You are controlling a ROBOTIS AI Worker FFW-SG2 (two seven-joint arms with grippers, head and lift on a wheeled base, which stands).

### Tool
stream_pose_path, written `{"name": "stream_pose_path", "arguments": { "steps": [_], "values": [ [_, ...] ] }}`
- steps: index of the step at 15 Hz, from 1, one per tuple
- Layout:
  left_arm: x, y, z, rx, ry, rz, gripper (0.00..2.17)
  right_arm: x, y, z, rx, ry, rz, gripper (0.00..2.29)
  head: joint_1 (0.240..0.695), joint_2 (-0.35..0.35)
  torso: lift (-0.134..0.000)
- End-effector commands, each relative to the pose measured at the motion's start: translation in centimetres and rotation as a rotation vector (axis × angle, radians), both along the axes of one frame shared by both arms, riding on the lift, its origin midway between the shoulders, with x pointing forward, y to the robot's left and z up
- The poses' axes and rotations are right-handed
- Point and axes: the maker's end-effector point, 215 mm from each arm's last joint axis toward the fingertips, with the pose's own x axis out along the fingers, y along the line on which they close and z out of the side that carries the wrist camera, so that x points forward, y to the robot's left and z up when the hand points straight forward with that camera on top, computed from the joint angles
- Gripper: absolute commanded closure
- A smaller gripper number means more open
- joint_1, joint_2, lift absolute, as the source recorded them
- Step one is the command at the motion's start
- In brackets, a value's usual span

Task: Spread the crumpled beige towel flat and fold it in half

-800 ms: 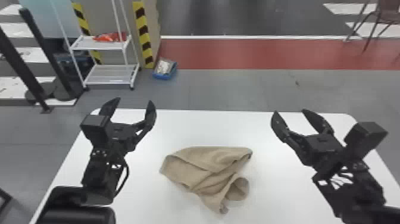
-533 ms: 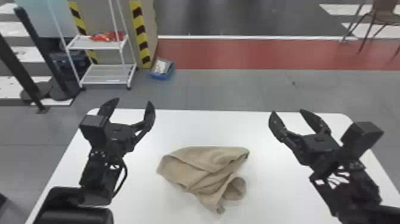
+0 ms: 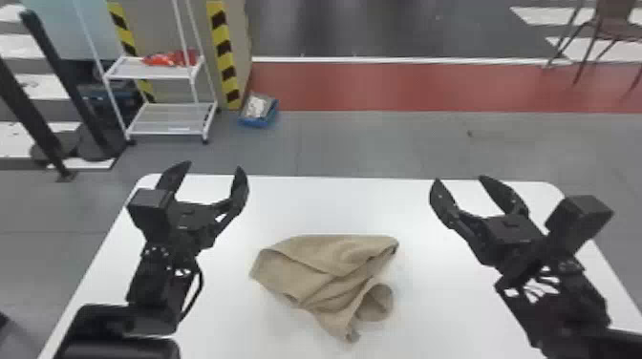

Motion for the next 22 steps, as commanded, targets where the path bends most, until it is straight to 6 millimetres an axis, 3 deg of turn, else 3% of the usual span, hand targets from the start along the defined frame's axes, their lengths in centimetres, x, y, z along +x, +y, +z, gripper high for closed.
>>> {"name": "stream_pose_path", "arguments": {
  "steps": [1, 16, 18, 22],
  "values": [
    [-0.1, 0.0, -0.2, 0.001, 0.003, 0.000, 0.13, -0.1, 0.0, 0.0, 0.000, -0.003, 0.002, 0.15, 0.695, 0.006, 0.000],
    [-1.2, -0.2, -0.2, 0.000, 0.005, -0.005, 0.14, -0.9, 0.4, -0.5, -0.008, 0.002, 0.025, 0.19, 0.695, 0.008, 0.000],
    [-1.3, -0.2, -0.3, 0.000, 0.006, -0.004, 0.14, -1.1, 0.4, -1.8, -0.011, 0.046, 0.041, 0.19, 0.695, 0.008, 0.000],
    [-1.5, 0.1, -0.5, 0.001, 0.009, 0.001, 0.14, -2.2, 3.3, -3.1, -0.036, 0.086, 0.190, 0.19, 0.695, 0.024, 0.000]
  ]
}}
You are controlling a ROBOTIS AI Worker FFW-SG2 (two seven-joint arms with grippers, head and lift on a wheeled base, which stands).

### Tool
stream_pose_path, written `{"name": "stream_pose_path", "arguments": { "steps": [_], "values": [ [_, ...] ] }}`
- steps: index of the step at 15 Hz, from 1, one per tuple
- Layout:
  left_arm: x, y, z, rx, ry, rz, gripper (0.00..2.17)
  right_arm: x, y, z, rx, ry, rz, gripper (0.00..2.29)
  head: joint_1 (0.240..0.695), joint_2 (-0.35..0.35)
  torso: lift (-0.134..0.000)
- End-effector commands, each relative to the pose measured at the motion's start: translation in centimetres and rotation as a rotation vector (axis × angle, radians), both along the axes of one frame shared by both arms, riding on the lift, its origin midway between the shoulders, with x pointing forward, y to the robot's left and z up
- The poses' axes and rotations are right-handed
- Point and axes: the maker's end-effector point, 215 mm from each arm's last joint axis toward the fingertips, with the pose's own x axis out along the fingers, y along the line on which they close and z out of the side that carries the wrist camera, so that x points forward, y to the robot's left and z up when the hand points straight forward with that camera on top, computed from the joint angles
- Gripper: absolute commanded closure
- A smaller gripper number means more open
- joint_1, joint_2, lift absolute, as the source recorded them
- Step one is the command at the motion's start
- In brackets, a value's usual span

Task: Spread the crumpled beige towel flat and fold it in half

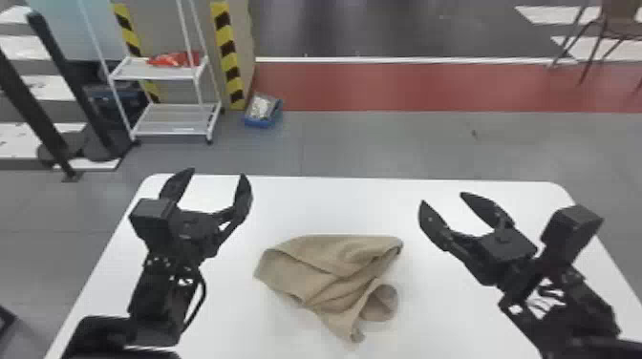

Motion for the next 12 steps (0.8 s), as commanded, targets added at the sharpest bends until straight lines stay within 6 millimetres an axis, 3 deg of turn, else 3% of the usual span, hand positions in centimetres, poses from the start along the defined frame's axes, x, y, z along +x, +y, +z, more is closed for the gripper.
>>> {"name": "stream_pose_path", "arguments": {
  "steps": [1, 5, 8, 12],
  "values": [
    [-0.1, 0.0, -0.1, 0.001, 0.002, -0.001, 0.14, -0.4, 1.1, -1.0, -0.037, 0.022, 0.061, 0.19, 0.695, 0.031, 0.000],
    [0.1, 0.0, 0.1, 0.003, -0.002, -0.001, 0.14, -1.1, 5.6, -4.0, -0.162, 0.062, 0.236, 0.29, 0.695, 0.065, 0.000],
    [0.0, -0.1, 0.0, 0.003, 0.000, -0.002, 0.14, -2.3, 9.9, -7.8, -0.273, 0.117, 0.360, 0.34, 0.695, 0.100, 0.000],
    [0.0, 0.2, -0.1, 0.007, 0.001, -0.001, 0.15, -2.6, 12.2, -10.9, -0.383, 0.175, 0.424, 0.34, 0.695, 0.153, 0.000]
  ]
}}
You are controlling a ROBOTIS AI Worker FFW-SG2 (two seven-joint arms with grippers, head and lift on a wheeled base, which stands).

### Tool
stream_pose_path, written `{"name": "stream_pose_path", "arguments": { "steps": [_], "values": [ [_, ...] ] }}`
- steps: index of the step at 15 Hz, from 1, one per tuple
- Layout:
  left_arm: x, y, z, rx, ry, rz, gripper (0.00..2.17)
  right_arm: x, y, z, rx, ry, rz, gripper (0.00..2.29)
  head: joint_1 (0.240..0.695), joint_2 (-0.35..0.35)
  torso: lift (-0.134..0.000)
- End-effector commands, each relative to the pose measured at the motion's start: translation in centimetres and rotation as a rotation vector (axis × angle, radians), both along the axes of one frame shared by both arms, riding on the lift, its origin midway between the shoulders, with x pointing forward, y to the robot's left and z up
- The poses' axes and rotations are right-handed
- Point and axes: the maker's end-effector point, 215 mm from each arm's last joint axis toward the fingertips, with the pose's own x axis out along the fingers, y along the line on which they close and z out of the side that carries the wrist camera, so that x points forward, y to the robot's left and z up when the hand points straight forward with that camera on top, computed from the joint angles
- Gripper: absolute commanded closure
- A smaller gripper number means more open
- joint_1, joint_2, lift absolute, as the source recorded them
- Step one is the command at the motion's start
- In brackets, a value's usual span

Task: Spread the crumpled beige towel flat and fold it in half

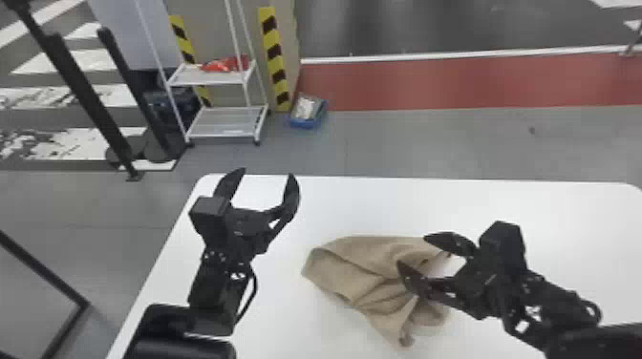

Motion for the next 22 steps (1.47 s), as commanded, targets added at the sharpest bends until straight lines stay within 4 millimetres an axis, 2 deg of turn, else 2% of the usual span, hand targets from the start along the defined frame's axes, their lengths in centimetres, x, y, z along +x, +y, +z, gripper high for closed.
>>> {"name": "stream_pose_path", "arguments": {
  "steps": [1, 6, 9, 14, 20, 22],
  "values": [
    [0.0, 0.1, -0.1, 0.002, 0.001, 0.001, 0.15, 0.2, 0.8, -2.2, -0.060, 0.058, 0.029, 0.34, 0.695, 0.159, 0.000],
    [-0.1, 0.0, -0.1, 0.003, 0.001, -0.001, 0.15, 1.0, 0.5, -5.0, -0.138, 0.223, 0.055, 0.40, 0.695, 0.177, 0.000],
    [-0.1, -0.2, -0.2, 0.006, 0.003, -0.007, 0.15, 0.9, 0.7, -5.3, -0.143, 0.320, 0.073, 0.41, 0.695, 0.170, 0.000],
    [-0.1, -0.3, -0.1, 0.019, -0.002, -0.009, 0.15, 0.8, 0.3, -6.5, -0.212, 0.389, 0.057, 0.41, 0.695, 0.166, 0.000],
    [-0.3, -0.2, -0.3, 0.032, -0.002, -0.020, 0.15, 1.6, 0.3, -6.7, -0.270, 0.397, 0.048, 0.47, 0.695, 0.162, 0.000],
    [-0.1, -0.4, 0.0, 0.032, -0.008, -0.027, 0.15, 1.6, -0.1, -7.3, -0.293, 0.405, 0.039, 0.48, 0.695, 0.161, 0.000]
  ]
}}
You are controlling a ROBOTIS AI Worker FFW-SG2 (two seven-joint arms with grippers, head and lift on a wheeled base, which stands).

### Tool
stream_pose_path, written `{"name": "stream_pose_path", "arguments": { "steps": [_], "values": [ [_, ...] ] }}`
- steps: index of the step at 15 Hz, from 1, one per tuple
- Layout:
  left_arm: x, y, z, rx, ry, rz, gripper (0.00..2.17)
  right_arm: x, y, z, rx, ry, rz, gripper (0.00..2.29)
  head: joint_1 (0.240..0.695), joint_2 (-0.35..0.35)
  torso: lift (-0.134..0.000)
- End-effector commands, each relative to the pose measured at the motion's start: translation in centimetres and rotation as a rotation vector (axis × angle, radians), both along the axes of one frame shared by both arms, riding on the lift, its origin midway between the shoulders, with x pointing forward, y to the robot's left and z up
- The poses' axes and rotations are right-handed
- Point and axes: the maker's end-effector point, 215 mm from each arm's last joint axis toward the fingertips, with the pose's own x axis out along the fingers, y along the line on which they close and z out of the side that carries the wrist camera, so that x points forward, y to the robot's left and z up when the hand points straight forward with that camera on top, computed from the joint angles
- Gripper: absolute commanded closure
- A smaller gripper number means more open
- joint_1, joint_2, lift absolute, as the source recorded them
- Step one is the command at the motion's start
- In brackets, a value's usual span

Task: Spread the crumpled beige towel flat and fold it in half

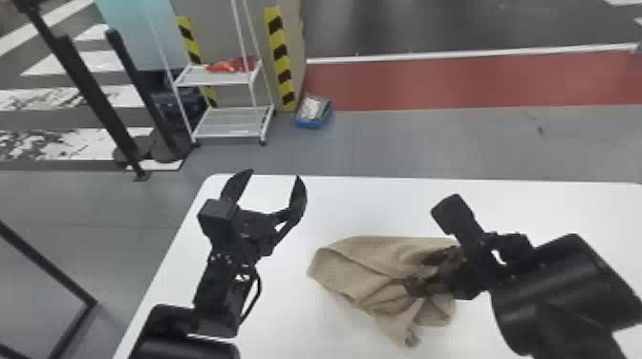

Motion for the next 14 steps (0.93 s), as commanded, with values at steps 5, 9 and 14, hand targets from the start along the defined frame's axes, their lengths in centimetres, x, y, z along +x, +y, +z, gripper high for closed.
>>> {"name": "stream_pose_path", "arguments": {
  "steps": [5, 9, 14],
  "values": [
    [0.5, -0.4, 0.6, 0.002, -0.013, -0.013, 0.15, 1.1, -0.2, -1.7, -0.085, -0.046, 0.007, 0.50, 0.695, 0.151, 0.000],
    [0.4, -0.2, 0.5, 0.010, -0.011, -0.014, 0.15, 2.1, 0.7, -1.0, -0.070, -0.120, 0.012, 0.50, 0.695, 0.149, 0.000],
    [0.3, -0.2, 0.6, 0.010, -0.016, -0.014, 0.15, 3.2, 0.2, -1.1, -0.079, -0.126, -0.004, 0.76, 0.695, 0.157, 0.000]
  ]
}}
